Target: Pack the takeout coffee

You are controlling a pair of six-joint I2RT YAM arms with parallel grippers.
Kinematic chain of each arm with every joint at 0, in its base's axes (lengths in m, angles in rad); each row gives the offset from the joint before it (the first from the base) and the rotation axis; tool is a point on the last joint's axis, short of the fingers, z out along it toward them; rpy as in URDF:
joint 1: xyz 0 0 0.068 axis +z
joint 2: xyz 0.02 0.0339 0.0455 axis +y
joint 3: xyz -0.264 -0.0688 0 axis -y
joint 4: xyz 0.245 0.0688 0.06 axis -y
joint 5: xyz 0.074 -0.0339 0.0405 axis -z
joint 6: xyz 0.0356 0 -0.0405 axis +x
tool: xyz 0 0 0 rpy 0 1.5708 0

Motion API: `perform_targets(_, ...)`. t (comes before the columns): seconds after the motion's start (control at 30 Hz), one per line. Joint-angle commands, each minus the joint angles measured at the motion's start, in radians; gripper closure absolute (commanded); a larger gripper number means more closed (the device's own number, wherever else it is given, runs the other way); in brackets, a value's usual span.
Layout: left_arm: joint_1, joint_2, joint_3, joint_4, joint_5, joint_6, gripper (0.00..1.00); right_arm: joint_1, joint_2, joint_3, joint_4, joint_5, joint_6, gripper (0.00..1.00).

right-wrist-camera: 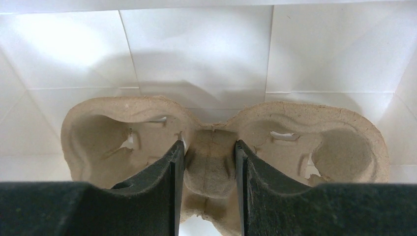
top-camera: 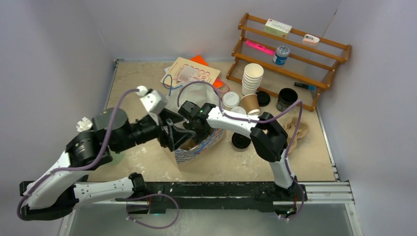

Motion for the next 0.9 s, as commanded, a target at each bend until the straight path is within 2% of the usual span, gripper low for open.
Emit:
perform_targets(0.0, -0.004, -0.010, 0.050, -0.163, -0.375, -0.077, 0.27, 0.002, 0.043, -0.053, 0.025, 0.034, 0.010, 0.75)
perform_targets(0.17, -0.003, 0.045, 0.056, -0.293, -0.593, -0.119, 0.13, 0.010, 0.053, -0.083, 0.056, 0.033, 0.014, 0.74)
perform_targets(0.3, -0.003, 0.062, 0.053, -0.315, -0.709, -0.101, 0.12, 0.016, 0.072, -0.088, 0.061, 0.049, 0.016, 0.74)
perform_targets(0.53, 0.007, 0.088, 0.028, -0.288, -0.726, -0.038, 0.11, 0.025, 0.066, -0.101, 0.075, 0.069, 0.024, 0.72)
perform_targets(0.63, 0.114, 0.115, 0.014, -0.255, -0.622, 0.012, 0.10, 0.026, 0.047, -0.102, 0.081, 0.071, 0.024, 0.71)
perform_targets(0.77, 0.379, 0.165, 0.030, -0.221, -0.362, 0.109, 0.12, 0.026, 0.039, -0.104, 0.076, 0.071, 0.025, 0.71)
perform_targets(0.87, 0.524, 0.222, 0.060, -0.218, -0.200, 0.154, 0.16, 0.026, 0.037, -0.111, 0.079, 0.070, 0.024, 0.71)
